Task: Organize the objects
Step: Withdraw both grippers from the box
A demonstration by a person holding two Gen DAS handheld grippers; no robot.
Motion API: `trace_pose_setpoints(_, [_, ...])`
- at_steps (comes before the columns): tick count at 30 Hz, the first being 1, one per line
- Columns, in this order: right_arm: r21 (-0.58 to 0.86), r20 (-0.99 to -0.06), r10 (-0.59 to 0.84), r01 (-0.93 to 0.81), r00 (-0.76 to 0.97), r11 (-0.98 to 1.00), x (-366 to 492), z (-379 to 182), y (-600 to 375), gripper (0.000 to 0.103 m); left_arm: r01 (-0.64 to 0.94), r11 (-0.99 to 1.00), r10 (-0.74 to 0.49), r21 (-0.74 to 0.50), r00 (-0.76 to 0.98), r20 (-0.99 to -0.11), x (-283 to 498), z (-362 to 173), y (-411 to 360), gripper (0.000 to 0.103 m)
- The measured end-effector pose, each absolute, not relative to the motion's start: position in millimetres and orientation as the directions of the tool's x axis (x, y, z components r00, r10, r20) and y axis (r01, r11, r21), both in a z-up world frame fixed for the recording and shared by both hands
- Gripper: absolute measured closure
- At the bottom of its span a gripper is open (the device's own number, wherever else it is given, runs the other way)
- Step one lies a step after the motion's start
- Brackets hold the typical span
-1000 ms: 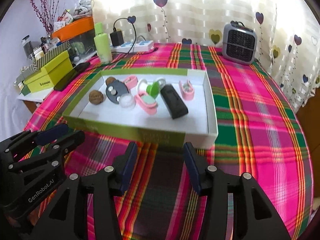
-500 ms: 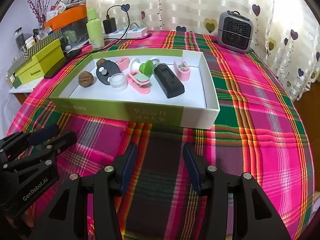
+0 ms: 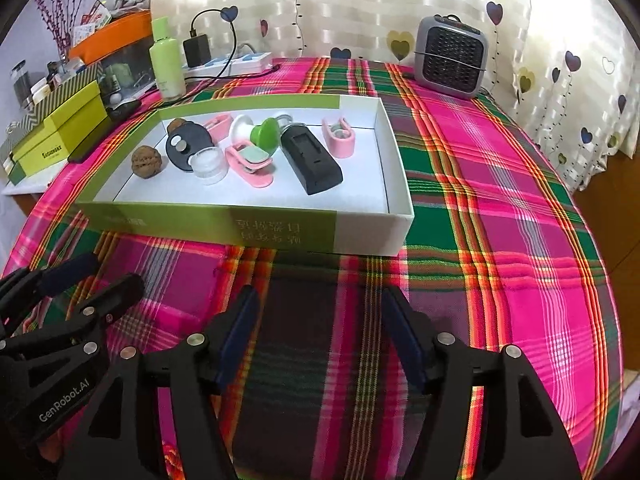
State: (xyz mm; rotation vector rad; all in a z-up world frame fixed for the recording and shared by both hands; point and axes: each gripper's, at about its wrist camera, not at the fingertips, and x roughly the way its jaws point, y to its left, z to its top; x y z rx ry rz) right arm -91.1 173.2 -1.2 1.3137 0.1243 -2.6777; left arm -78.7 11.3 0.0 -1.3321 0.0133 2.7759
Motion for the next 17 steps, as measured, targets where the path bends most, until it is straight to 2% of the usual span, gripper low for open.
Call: trace_pose_setpoints(17, [-0.006,-0.791,-0.103,0.176,-0.603,-0.984,-91.2,-0.7,172.3,0.038,-0.060,-0.998,0.050,-0.017,-0.624,-0.780,-78.6,0.1,11.9,0.046])
